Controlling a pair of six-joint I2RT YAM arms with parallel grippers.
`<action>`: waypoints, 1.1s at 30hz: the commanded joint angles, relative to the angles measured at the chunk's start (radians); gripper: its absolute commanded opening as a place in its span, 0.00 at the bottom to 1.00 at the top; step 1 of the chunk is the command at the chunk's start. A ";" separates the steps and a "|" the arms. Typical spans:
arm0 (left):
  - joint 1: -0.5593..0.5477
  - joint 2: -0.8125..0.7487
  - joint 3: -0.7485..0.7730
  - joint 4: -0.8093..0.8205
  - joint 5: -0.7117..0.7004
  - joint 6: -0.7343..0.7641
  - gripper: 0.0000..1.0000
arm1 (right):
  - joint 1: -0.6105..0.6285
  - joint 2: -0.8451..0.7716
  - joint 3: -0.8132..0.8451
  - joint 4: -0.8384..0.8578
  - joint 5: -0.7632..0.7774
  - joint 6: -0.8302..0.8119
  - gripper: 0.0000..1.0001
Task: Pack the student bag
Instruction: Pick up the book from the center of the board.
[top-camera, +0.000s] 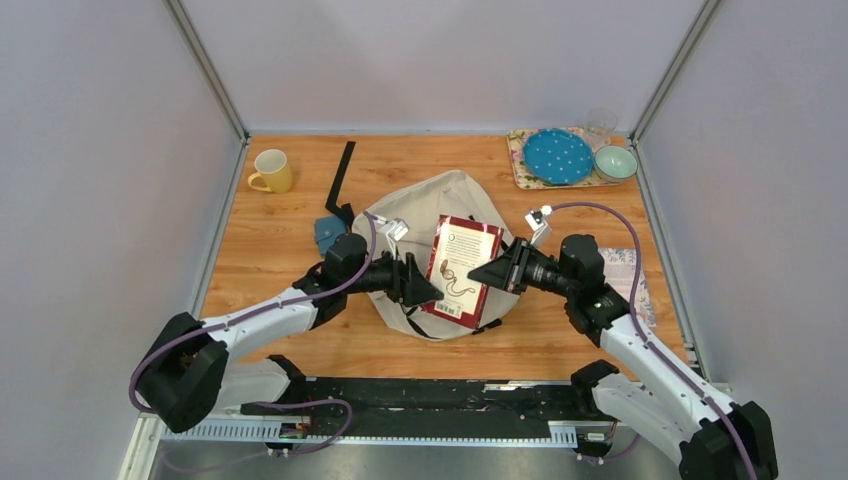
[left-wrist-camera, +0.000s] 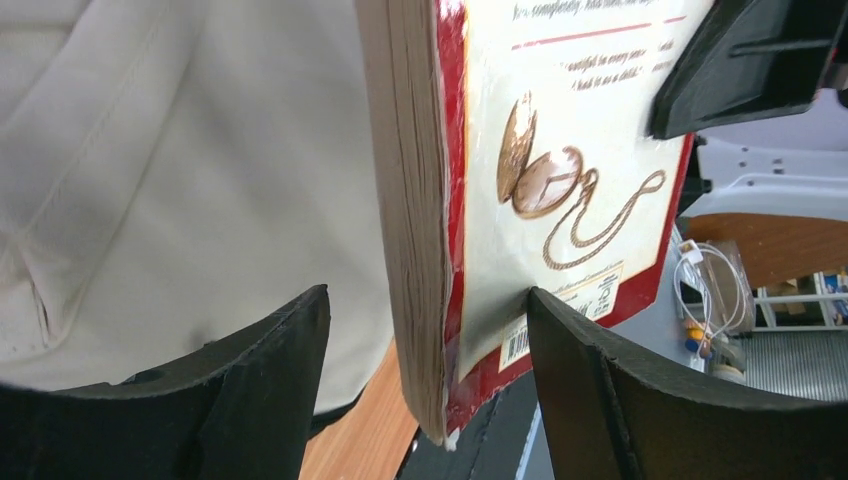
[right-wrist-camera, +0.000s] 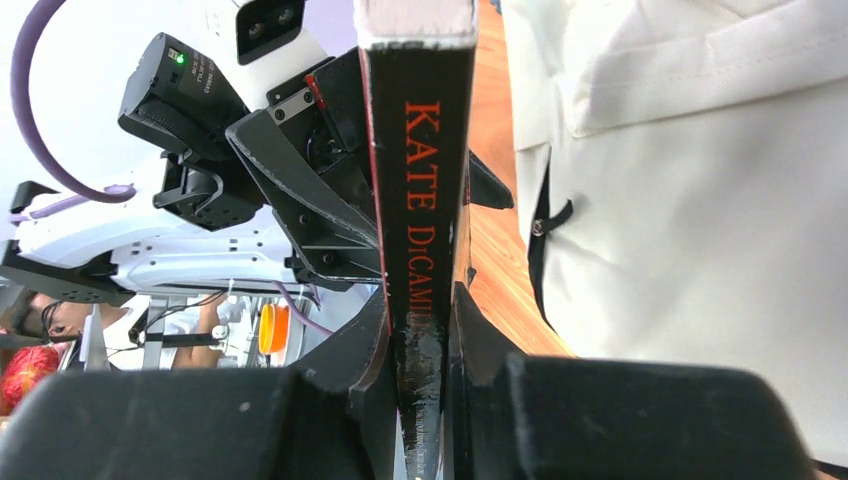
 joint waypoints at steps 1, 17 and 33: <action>0.014 -0.047 0.044 0.099 -0.067 -0.019 0.79 | 0.006 -0.040 0.061 0.126 -0.099 0.079 0.00; 0.095 -0.041 0.038 0.619 0.226 -0.241 0.81 | 0.006 -0.039 0.130 0.278 -0.320 0.091 0.00; 0.109 -0.062 0.005 0.690 0.217 -0.291 0.00 | 0.006 0.072 0.340 -0.327 0.036 -0.231 0.57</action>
